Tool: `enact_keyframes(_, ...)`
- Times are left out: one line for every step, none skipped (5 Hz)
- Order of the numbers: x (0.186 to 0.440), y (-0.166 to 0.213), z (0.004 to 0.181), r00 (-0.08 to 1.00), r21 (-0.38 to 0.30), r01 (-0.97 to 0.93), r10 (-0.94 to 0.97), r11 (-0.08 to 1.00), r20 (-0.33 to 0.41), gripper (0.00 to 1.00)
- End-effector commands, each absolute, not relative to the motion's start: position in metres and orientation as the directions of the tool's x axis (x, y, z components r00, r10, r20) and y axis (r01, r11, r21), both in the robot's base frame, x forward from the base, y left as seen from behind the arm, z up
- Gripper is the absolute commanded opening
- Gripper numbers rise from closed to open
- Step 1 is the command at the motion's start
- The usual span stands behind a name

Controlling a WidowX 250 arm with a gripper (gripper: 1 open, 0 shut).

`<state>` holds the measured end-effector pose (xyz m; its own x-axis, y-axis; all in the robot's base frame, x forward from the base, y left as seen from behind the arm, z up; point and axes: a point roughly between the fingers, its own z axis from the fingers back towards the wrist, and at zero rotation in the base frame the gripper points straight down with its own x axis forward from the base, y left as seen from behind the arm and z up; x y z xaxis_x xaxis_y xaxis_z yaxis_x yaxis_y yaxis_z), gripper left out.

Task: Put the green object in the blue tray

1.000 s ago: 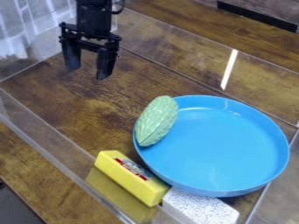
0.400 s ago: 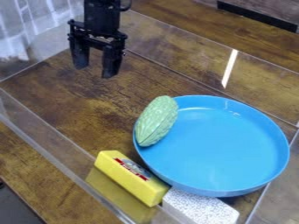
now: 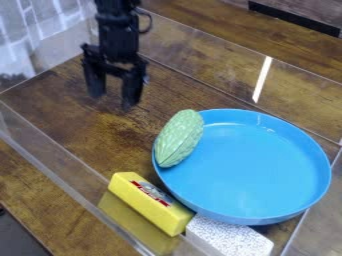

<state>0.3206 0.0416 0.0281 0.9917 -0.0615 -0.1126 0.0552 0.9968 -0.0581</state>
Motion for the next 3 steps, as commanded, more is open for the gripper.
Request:
enact_keyframes(0.319,0.024,0.049,0.999,-0.077,0.035,-0.037,0.996,-0.026,1.00)
enact_keyframes(0.313,0.023,0.054,1.000,-0.094,0.010,-0.011,0.996,-0.007,1.00)
enact_keyframes(0.316,0.012,0.055,0.999,-0.105,0.052,-0.051,0.993,0.008,1.00)
